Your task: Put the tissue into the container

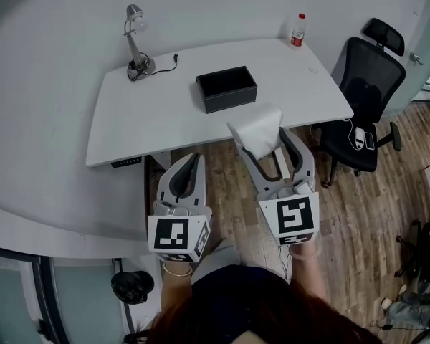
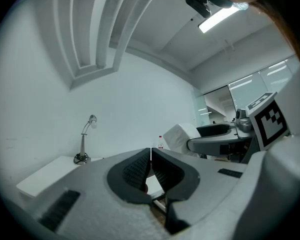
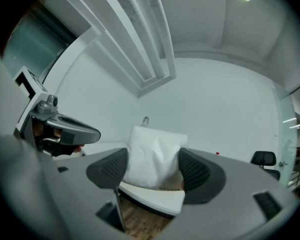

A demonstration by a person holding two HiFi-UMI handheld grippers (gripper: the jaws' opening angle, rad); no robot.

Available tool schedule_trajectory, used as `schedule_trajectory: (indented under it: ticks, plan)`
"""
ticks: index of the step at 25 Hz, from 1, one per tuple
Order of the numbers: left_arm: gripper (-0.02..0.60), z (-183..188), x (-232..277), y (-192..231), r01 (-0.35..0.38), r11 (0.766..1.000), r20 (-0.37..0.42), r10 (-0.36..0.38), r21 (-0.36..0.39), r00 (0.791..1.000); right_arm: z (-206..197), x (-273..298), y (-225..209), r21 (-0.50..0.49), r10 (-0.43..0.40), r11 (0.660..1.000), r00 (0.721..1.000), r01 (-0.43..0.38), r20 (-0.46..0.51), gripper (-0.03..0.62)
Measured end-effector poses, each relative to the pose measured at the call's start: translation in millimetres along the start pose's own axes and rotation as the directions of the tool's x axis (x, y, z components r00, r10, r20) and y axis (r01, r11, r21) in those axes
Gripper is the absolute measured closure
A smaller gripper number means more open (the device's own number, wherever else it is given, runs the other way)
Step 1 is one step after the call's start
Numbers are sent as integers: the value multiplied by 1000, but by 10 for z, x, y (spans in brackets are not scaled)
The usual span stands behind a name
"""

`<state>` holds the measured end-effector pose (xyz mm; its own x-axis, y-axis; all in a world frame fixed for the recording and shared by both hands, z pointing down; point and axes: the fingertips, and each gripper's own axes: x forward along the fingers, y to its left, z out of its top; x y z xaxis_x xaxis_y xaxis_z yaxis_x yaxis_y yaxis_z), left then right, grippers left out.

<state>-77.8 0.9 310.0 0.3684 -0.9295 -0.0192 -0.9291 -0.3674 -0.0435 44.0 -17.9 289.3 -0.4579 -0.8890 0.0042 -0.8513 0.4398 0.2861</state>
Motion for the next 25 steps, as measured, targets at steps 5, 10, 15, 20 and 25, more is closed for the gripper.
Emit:
schedule_trajectory:
  ticks: [5,10,15,20,25]
  plan:
    - [552,38,146,79,21,1000,10,-21,1,1000,36,149,-62,-17,-17,1000,1000,17,-10,256]
    - [552,47,258,200,37,999,16,-37,3,999,56,300,-69,-13,-39,999,999,39,-3,257]
    - [554,37,375,282,61,998,16,-61,-5,998,50,414,-71,-16,-52,999,998,52,-19,258]
    - [553,41,439,331,69,998,22,-68,-13,997,49,464,-71,-5,-56,998,998,56,-18,258]
    - [553,0,531,327,81,997,15,-80,-19,997,35,511,-99,-9,-59,998,998,59,-21,258]
